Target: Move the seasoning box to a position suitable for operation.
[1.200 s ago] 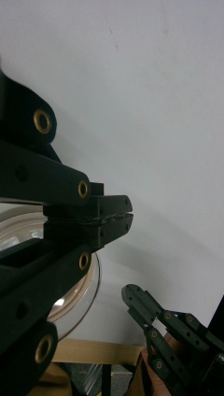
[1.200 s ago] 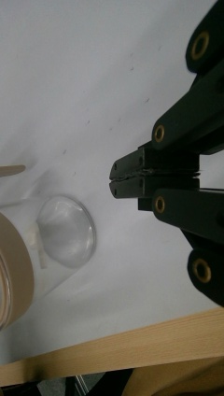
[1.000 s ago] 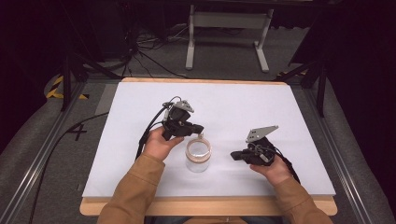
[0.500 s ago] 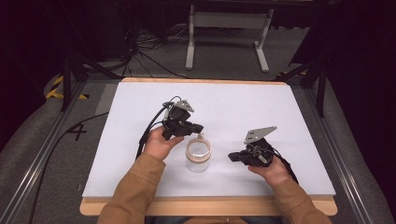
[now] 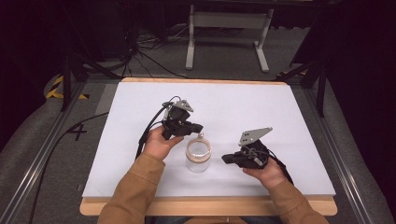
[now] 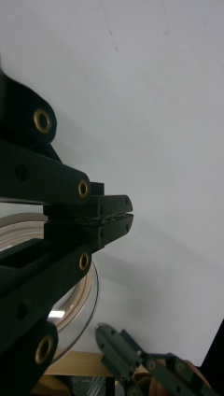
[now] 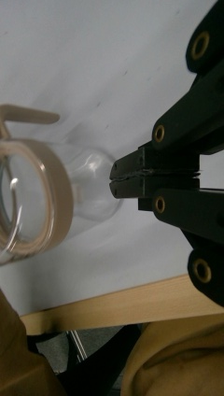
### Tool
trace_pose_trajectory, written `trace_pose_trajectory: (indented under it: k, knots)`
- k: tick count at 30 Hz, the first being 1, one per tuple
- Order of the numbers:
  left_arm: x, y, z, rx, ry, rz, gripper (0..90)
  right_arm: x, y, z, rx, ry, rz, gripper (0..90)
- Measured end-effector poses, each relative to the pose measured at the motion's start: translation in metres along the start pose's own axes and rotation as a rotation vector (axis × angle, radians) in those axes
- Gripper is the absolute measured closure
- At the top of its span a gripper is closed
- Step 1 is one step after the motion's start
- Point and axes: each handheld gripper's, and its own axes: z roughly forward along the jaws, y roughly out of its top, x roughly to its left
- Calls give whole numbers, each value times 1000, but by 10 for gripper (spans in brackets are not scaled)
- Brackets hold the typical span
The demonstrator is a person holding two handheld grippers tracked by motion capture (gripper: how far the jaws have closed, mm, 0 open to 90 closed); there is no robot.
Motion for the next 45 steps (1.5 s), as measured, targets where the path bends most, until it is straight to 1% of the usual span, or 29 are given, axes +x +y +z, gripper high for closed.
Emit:
trace_pose_trajectory:
  k: [4,6,12,16,20,22,23,26,28,29,32,36,37,41,43,45]
  knots:
    - [-1,0,0,-1,6,1,891,11,9,3,-12,16,-26,895]
    - [-1,0,1,-4,8,2,891,16,13,5,-14,21,-31,895]
    - [0,-1,2,-10,5,-2,892,23,18,9,-26,20,-43,895]
    - [1,-1,2,-13,6,-1,892,25,20,13,-41,14,-44,896]
    - [1,-1,2,-2,7,-4,892,25,21,16,-58,4,-40,896]
    - [1,-1,3,-9,6,-3,891,26,22,15,-70,-2,-34,896]
    - [2,-1,2,-1,4,-2,891,25,23,15,-81,-10,-37,896]
    - [1,-1,2,-4,9,-3,891,26,25,17,-96,-32,-46,895]
    - [1,-1,2,0,12,-6,889,25,26,18,-100,-27,-41,895]
    - [1,-2,1,-5,20,-4,888,26,27,19,-100,-28,-43,896]
    - [1,-3,-2,2,70,-21,845,26,27,20,-100,-27,-49,896]
    - [4,-6,-12,-42,83,-47,832,26,29,19,-113,-27,-53,896]
    - [5,-8,-17,-47,86,-58,829,26,30,18,-118,-27,-55,896]
    - [5,-15,-32,-66,112,-72,821,26,34,16,-143,-30,-69,896]
    - [3,-20,-40,-81,139,-85,817,25,36,15,-157,-31,-72,896]
    - [3,-21,-43,-83,144,-93,808,23,38,15,-161,-27,-75,896]
